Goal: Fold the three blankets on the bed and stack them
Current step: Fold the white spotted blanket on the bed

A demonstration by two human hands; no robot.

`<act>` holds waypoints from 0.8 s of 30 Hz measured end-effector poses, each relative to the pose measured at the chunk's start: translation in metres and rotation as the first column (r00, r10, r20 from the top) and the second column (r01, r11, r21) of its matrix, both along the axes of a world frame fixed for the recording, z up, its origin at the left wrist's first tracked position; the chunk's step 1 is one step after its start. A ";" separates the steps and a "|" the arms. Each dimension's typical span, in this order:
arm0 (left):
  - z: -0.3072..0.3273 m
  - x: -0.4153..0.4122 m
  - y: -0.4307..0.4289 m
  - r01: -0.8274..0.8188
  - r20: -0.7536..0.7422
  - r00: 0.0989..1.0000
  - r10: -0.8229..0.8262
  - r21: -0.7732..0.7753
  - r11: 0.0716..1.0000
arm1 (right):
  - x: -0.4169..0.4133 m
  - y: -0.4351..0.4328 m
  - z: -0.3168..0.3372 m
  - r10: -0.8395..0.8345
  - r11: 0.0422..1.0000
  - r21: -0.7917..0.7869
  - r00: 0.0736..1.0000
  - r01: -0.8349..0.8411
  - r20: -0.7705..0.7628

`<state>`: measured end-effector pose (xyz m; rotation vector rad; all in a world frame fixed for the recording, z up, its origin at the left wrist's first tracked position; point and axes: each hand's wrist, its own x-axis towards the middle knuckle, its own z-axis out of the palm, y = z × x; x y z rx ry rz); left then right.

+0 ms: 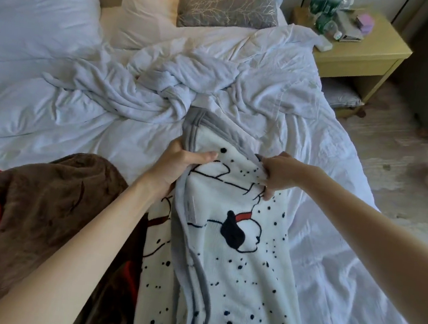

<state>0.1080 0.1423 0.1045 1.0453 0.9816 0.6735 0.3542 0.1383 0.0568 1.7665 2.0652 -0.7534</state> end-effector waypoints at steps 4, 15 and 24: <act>-0.004 -0.017 0.001 -0.082 -0.095 0.992 0.089 0.070 0.994 | 0.016 -0.005 0.013 -0.308 0.949 -0.168 0.895 0.266 -0.324; 0.001 -0.028 0.016 -0.143 -0.074 0.986 0.148 0.074 0.987 | 0.007 -0.003 0.016 -0.107 0.954 -0.285 0.993 0.088 -0.053; -0.038 -0.038 0.042 -0.039 -0.422 0.896 0.141 0.241 0.970 | 0.044 0.016 0.000 0.057 0.977 0.168 0.923 -0.129 0.381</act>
